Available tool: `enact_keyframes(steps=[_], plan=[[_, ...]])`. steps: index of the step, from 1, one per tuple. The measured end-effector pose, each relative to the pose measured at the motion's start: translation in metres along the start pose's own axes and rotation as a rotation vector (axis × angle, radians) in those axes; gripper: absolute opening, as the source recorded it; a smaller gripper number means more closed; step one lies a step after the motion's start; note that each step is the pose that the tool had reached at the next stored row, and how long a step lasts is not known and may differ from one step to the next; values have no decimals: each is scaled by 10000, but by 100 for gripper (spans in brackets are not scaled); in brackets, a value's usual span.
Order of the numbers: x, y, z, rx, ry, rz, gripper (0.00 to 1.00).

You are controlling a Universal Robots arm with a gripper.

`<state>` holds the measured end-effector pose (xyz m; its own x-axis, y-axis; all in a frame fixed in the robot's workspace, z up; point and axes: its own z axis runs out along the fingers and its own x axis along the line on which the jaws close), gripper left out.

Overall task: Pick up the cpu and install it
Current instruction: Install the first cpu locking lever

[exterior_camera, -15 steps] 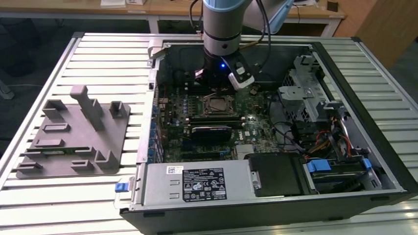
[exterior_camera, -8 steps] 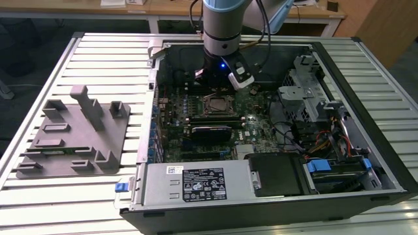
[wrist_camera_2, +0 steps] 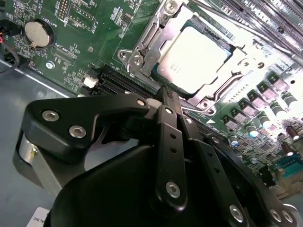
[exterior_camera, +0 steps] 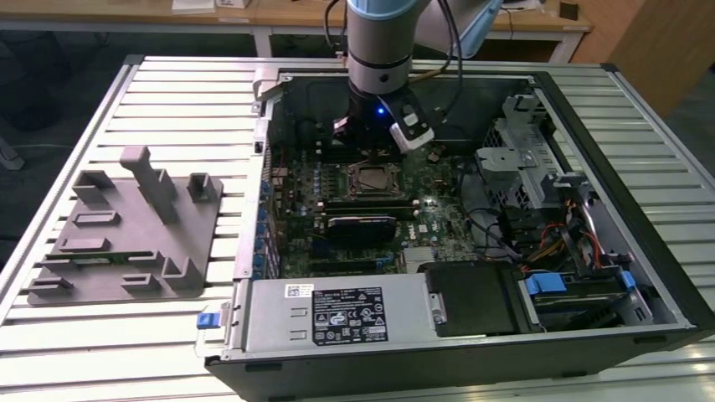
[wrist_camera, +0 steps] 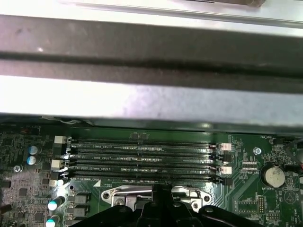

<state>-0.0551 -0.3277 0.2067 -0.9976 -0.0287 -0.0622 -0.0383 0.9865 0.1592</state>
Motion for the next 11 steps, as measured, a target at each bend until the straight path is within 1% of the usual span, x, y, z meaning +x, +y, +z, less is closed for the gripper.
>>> enact_keyframes(steps=[11], plan=[[-6,40,19,-8,-1,0,11]])
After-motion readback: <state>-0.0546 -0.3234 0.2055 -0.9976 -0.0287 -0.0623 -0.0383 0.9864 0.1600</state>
